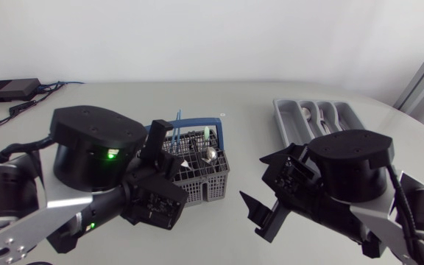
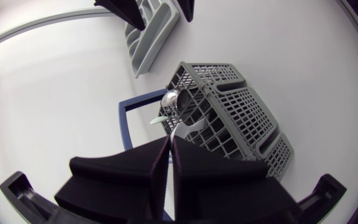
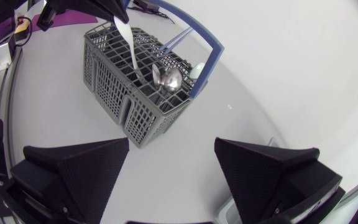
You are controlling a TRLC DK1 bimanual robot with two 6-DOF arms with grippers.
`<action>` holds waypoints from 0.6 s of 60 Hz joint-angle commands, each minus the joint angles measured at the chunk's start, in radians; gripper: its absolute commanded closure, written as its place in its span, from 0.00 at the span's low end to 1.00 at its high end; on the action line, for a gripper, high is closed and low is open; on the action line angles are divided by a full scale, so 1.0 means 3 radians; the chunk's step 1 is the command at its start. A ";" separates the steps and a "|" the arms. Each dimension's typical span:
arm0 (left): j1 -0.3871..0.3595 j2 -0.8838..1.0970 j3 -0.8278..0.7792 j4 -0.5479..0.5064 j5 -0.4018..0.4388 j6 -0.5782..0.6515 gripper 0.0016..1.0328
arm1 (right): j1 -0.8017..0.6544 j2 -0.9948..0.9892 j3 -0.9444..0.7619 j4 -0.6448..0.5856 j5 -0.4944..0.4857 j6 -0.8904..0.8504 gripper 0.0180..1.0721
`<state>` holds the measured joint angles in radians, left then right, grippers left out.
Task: Unload the cutlery basket into the drawer organizer.
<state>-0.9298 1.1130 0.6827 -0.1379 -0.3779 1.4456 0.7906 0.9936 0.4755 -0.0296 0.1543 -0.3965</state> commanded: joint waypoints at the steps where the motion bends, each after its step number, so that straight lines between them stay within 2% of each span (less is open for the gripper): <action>1: -0.0071 0.0069 0.0092 -0.0108 -0.0060 0.0162 0.92 | 0.0024 0.0012 -0.0092 0.0017 0.0023 0.0033 0.06; 14: -0.0071 -0.0039 0.0271 -0.0266 -0.0131 0.0279 0.92 | 0.0024 -0.0009 -0.0087 0.0001 0.0023 0.0018 0.06; 36: -0.0199 -0.0248 0.0266 -0.0241 -0.0254 0.0366 0.92 | 0.0029 -0.0009 -0.0082 0.0007 0.0023 0.0018 0.06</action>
<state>-0.9779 1.0645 0.7353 -0.2146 -0.4362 1.5200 0.7906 0.9936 0.4755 -0.0296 0.1543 -0.3965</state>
